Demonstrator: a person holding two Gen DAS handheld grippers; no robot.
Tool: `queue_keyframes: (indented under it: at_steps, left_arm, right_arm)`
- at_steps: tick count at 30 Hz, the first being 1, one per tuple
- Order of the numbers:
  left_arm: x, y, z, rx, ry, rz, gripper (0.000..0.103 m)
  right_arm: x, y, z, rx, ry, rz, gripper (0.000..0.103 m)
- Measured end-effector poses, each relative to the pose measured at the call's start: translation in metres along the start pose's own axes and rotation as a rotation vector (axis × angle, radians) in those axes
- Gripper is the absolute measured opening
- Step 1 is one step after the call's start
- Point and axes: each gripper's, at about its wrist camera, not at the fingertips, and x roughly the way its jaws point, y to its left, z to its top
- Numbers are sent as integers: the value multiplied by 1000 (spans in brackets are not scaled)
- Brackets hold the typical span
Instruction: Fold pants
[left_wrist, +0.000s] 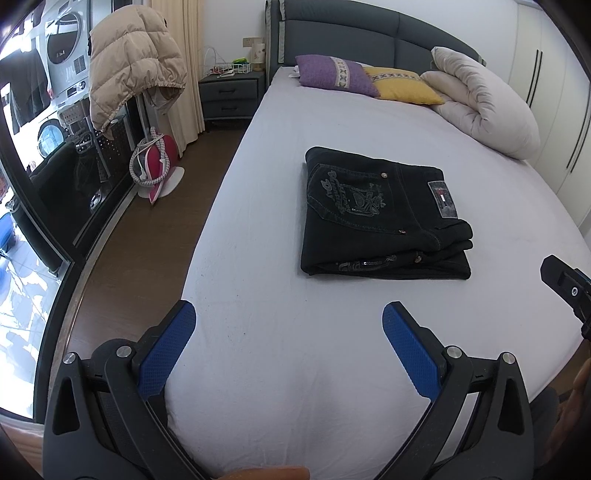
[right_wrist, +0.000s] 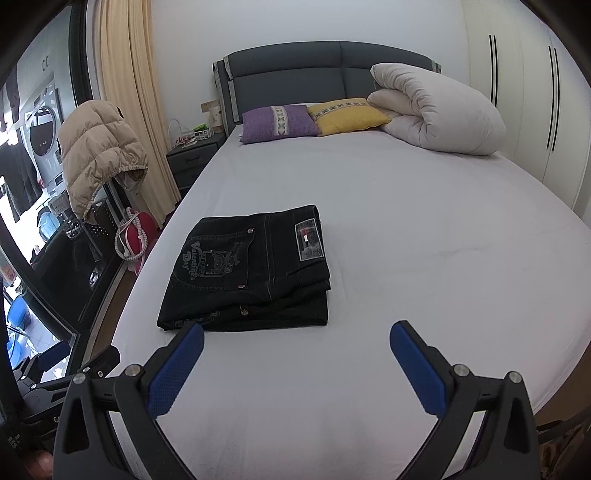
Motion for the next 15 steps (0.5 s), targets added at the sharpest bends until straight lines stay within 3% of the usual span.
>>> queue_keyframes:
  at_steps: [15]
  left_arm:
    - [2,0,-1,1,0,0,103]
  right_arm:
    - [3,1,-3,3,5,2,103]
